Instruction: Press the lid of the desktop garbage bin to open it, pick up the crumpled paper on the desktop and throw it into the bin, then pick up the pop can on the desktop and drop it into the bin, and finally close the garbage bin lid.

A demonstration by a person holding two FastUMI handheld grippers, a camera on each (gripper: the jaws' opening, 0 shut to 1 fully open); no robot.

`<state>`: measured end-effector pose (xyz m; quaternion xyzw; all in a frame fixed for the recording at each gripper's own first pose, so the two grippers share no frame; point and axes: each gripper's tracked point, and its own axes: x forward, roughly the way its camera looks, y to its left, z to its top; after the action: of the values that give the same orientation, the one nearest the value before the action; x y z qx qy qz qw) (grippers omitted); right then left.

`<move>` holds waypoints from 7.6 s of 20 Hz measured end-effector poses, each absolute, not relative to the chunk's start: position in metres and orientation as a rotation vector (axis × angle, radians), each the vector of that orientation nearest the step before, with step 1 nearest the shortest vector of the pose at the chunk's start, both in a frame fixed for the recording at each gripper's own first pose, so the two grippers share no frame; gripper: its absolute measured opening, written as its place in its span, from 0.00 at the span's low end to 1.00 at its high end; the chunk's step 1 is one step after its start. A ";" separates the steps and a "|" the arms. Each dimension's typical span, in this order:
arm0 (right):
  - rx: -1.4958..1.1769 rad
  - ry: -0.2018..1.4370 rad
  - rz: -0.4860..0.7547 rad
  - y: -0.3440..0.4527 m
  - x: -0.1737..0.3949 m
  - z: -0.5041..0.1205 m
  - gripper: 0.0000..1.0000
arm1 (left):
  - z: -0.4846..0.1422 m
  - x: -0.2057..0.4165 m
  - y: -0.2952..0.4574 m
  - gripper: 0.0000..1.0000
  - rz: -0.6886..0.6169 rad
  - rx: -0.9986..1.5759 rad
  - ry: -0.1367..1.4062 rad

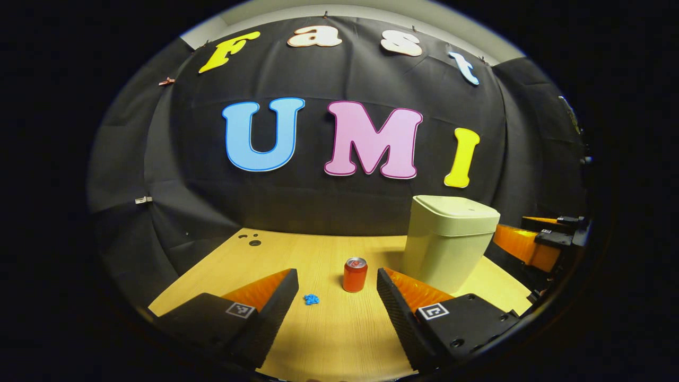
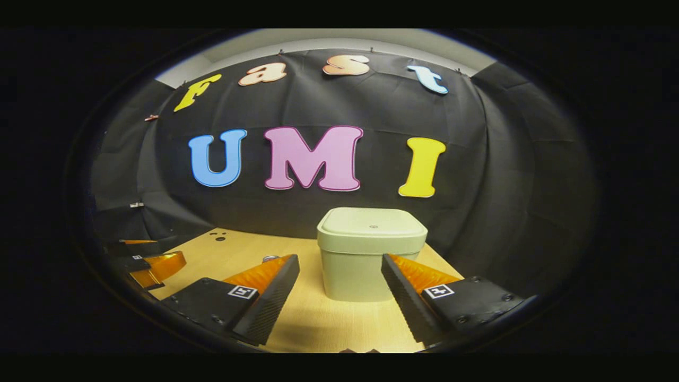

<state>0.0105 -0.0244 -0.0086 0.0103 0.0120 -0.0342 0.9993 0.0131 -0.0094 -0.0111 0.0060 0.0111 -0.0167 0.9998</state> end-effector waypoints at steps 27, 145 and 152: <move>-0.010 0.049 0.011 -0.011 0.049 -0.012 0.25 | -0.025 0.041 -0.017 0.96 -0.044 0.051 0.069; 0.223 0.523 -0.360 -0.065 -0.070 -0.143 1.00 | -0.243 0.242 0.054 0.35 -0.086 0.100 0.451; 0.217 0.530 -0.295 -0.080 -0.051 -0.146 1.00 | -0.192 0.221 0.041 0.32 -0.075 0.059 0.395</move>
<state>-0.0507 -0.0798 -0.1462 0.1067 0.2606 -0.1451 0.9485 0.2214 0.0411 -0.1918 0.0294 0.1963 -0.0370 0.9794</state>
